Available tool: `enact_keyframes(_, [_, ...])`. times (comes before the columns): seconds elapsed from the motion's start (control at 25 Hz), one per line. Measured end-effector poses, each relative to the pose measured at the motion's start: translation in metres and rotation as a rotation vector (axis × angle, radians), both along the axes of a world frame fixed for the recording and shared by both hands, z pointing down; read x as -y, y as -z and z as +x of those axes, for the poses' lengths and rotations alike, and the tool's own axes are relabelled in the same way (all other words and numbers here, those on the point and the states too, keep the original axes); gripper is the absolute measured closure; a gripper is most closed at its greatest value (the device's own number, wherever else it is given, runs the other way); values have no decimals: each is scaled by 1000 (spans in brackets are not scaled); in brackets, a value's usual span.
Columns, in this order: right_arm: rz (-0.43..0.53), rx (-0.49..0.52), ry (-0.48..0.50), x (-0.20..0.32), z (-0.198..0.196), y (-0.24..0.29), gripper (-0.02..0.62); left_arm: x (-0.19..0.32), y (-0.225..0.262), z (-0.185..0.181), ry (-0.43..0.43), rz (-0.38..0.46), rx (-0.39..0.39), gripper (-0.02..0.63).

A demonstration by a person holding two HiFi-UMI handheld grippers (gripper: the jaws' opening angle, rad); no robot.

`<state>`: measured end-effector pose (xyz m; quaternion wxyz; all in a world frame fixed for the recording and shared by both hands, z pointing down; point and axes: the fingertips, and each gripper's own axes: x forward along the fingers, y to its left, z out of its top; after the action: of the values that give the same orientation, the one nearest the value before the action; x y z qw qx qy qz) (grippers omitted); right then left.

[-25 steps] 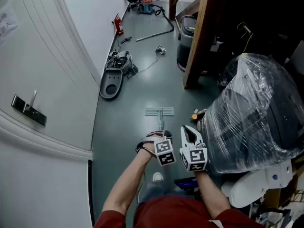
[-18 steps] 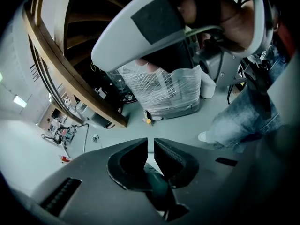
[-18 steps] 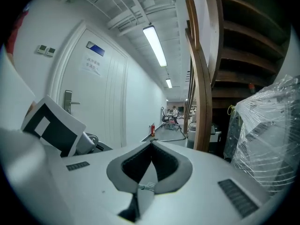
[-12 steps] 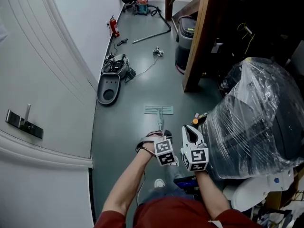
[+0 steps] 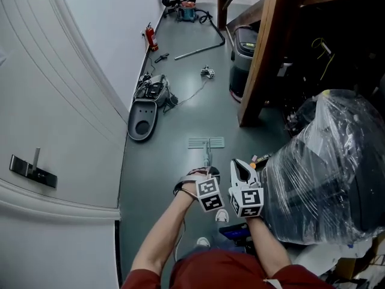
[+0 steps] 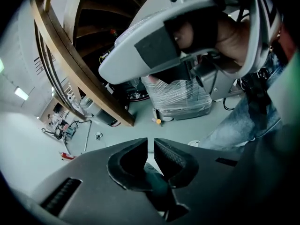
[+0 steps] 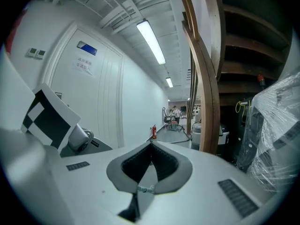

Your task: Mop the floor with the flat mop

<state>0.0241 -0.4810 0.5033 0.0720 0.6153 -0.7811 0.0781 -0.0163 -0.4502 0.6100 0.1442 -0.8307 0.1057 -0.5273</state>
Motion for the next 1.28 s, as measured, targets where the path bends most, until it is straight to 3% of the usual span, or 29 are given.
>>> enact_keyframes(0.88, [19,22,12,140,95,3,578,150,1,74,49,9,11,554])
enact_keyframes(1.28, [-3,5,13,191,74,-5,578,199,-9,60,14,19,23,554])
